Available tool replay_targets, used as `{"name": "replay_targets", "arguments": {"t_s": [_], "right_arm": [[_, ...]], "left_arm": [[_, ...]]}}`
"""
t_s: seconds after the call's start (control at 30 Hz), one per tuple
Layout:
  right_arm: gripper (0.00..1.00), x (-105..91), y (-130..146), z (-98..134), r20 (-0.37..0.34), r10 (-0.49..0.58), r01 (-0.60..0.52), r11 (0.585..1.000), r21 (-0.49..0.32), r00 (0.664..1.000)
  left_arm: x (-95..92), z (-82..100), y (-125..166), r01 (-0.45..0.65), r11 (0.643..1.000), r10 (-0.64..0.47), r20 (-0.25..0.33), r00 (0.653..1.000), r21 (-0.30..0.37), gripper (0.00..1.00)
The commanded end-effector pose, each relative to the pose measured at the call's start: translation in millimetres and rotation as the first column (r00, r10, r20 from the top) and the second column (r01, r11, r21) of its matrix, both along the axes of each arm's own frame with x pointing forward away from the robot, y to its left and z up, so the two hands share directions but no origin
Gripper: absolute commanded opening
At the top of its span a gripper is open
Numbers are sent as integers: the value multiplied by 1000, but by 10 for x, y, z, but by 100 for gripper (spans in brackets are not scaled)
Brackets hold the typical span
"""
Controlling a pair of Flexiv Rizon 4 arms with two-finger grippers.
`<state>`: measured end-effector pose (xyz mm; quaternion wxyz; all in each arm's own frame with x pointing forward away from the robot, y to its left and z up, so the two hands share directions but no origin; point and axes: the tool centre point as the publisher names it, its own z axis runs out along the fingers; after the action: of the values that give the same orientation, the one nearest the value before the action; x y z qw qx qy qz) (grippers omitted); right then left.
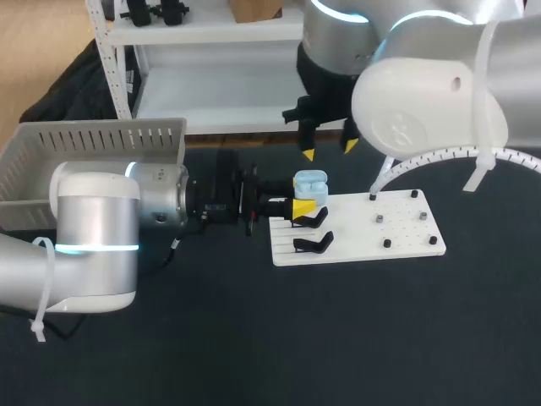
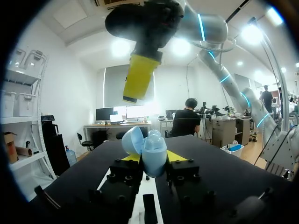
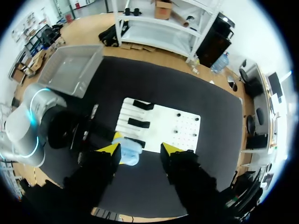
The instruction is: Pick up each earbud case from the left stands, insert the matching earbuds, close the lid, and place the case in the box.
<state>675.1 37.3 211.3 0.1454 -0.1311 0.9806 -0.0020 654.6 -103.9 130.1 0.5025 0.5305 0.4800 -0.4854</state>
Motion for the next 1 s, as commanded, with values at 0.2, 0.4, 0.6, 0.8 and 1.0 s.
{"name": "replay_targets", "arguments": {"t_s": [0.2,0.4,0.6,0.8,1.0], "right_arm": [[100,330,-67,-190,-14,-64,63,997,-33,998],[100,383,-123,-277,-27,-85,83,996,-44,996],[100,328,-172,-338,-43,-91,88,994,-60,995],[100,246,-214,-390,-63,-85,80,993,-82,994],[99,132,-238,-396,-84,-70,63,995,-83,994]], "left_arm": [[-15,0,-4,-6,1000,6,1,1000,-1,0],[-15,0,-4,-6,1000,6,1,1000,-1,0],[-15,0,-4,-6,1000,6,1,1000,-1,0],[-15,0,-4,-6,1000,6,1,1000,-1,0],[-15,0,-4,-6,1000,6,1,1000,-1,0]]}}
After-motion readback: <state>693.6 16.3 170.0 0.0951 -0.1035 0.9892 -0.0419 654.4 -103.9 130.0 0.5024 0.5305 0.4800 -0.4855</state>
